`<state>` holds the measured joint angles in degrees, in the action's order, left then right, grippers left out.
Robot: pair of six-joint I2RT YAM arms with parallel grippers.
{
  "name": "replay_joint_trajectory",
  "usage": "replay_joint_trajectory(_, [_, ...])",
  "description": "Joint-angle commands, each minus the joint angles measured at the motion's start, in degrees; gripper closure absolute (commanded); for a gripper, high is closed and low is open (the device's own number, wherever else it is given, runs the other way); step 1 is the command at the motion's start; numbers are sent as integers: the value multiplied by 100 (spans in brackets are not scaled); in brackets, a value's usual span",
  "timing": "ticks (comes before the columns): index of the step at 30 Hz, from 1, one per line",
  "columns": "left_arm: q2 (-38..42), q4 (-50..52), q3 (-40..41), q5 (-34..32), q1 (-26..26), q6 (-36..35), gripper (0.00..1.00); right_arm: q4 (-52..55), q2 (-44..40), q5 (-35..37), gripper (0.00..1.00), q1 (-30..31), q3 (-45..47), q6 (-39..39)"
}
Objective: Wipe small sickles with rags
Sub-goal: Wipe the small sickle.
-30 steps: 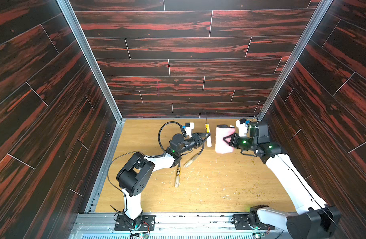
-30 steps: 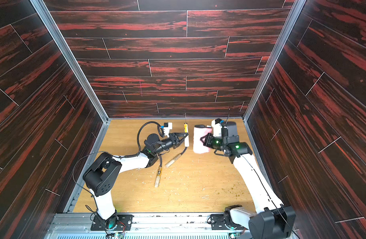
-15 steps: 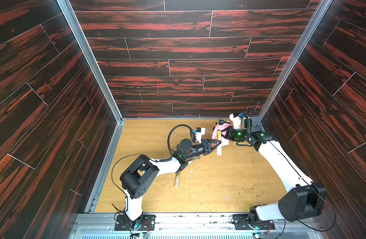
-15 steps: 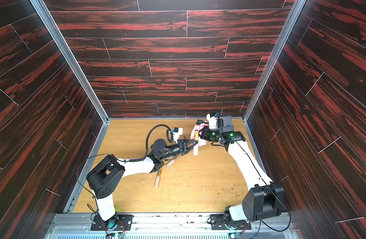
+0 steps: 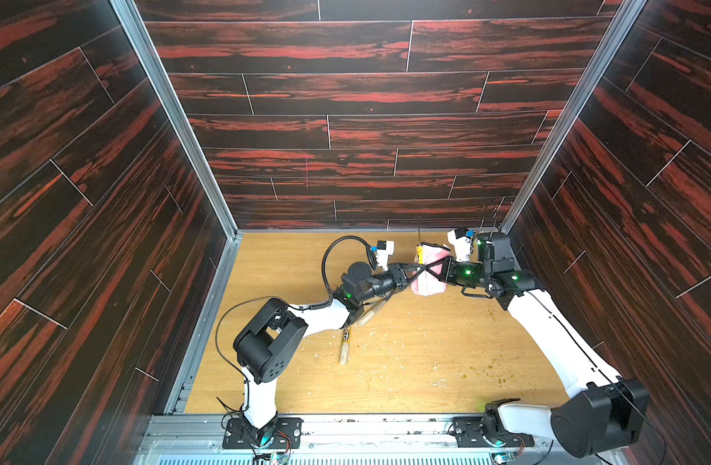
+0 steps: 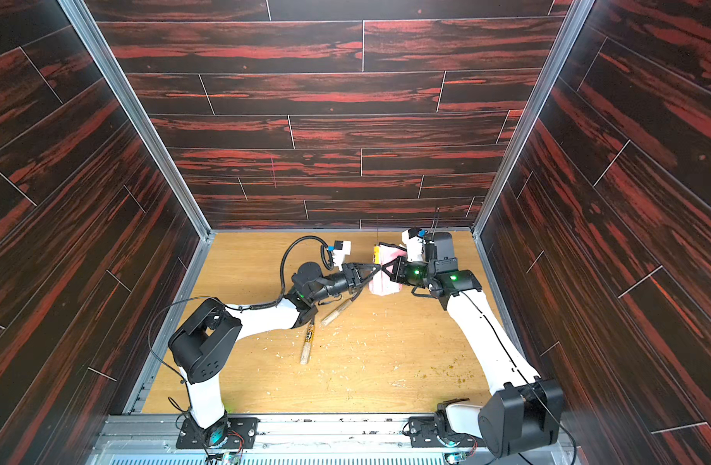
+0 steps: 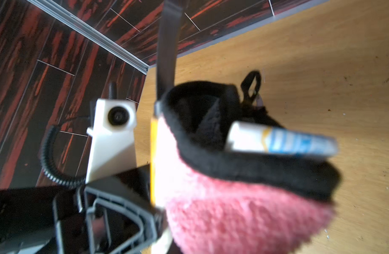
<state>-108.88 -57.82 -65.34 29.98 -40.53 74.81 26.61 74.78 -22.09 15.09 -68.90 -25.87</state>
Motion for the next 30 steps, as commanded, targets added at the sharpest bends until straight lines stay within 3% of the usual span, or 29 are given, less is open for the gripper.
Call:
replay_joint_trajectory(1, [-96,220,-268,-123,59,-277,100,187,-121,-405,100,268,31,77])
replay_joint_trajectory(13, [-256,412,-501,-73,351,-370,100,570,-150,-68,100,937,182,134])
replay_joint_trajectory(22, [-10,758,-470,17,608,-631,100,1090,-490,659,100,953,452,193])
replay_joint_trajectory(30, [398,561,213,-60,566,-577,100,1360,-443,1198,100,627,120,329])
